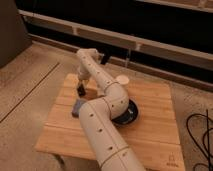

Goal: Place the eraser in the ceramic cup

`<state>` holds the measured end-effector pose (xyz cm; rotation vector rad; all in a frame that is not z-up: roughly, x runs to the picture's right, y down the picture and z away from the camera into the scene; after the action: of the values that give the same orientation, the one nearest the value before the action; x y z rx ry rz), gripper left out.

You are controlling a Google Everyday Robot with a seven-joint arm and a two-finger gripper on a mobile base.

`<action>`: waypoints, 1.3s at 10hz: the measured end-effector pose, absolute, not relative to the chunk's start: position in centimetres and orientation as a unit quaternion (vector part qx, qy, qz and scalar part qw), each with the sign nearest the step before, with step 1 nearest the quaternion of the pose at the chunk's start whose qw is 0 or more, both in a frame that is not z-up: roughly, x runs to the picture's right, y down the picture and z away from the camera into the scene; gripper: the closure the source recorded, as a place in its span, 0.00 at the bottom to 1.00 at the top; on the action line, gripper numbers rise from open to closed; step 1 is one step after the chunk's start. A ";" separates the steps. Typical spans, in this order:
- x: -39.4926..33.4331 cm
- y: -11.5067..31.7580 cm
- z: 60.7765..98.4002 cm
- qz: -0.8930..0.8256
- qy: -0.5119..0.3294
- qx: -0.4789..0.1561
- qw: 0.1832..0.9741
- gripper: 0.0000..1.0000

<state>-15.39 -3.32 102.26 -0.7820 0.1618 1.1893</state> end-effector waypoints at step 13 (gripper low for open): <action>-18.4 -16.0 90.3 0.582 0.006 -0.304 0.754 1.00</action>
<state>-18.37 -16.04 90.33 -0.6639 0.0137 1.2690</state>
